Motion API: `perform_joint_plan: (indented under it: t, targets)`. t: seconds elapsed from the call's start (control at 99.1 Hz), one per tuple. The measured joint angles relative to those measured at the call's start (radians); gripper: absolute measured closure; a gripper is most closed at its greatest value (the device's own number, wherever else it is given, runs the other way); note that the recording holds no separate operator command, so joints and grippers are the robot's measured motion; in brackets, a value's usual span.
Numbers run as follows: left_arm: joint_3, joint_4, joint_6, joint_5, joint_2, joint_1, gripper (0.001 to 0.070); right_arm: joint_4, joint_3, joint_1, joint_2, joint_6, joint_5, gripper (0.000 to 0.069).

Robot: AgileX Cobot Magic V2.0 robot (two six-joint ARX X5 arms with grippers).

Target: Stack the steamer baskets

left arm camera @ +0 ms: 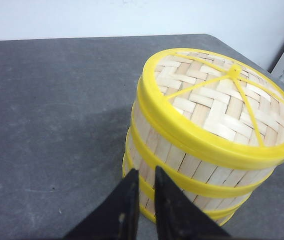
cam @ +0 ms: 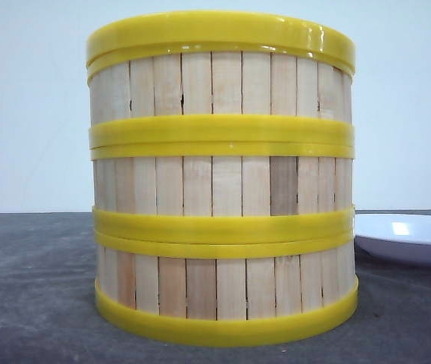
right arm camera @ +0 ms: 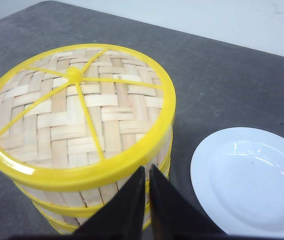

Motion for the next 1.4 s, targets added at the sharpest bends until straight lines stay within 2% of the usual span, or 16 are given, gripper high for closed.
perform_joint_plan:
  t: [0.383, 0.565, 0.646, 0.736, 0.918, 1.019, 1.16, 1.402]
  targets:
    - [0.0, 0.0, 0.001, -0.001, 0.0, 0.0, 0.068, 0.0, 0.0, 0.0, 0.0, 0.0, 0.0, 0.0682]
    - [0.0, 0.01, 0.029, -0.055, -0.003, 0.017, 0.0681, 0.0, 0.0, 0.0, 0.0, 0.0, 0.0, 0.0682]
    - [-0.005, 0.024, 0.061, -0.056, -0.014, 0.066, 0.0681, 0.0, 0.0, 0.0, 0.0, 0.0, 0.0, 0.0682]
    - [-0.053, 0.093, 0.091, -0.056, -0.049, 0.155, 0.0681, 0.0, 0.0, 0.0, 0.0, 0.0, 0.0, 0.0682]
    - [-0.253, 0.265, 0.11, -0.057, -0.16, 0.385, 0.0681, 0.0, 0.0, 0.0, 0.0, 0.0, 0.0, 0.0682]
    - [-0.37, 0.356, 0.11, -0.069, -0.21, 0.469, 0.0681, 0.0, 0.0, 0.0, 0.0, 0.0, 0.0, 0.0682]
    - [-0.526, 0.459, 0.11, -0.104, -0.247, 0.529, 0.0681, 0.0, 0.0, 0.0, 0.0, 0.0, 0.0, 0.0682]
    - [-0.664, 0.521, 0.114, -0.105, -0.309, 0.546, 0.0681, 0.0, 0.0, 0.0, 0.0, 0.0, 0.0, 0.0682]
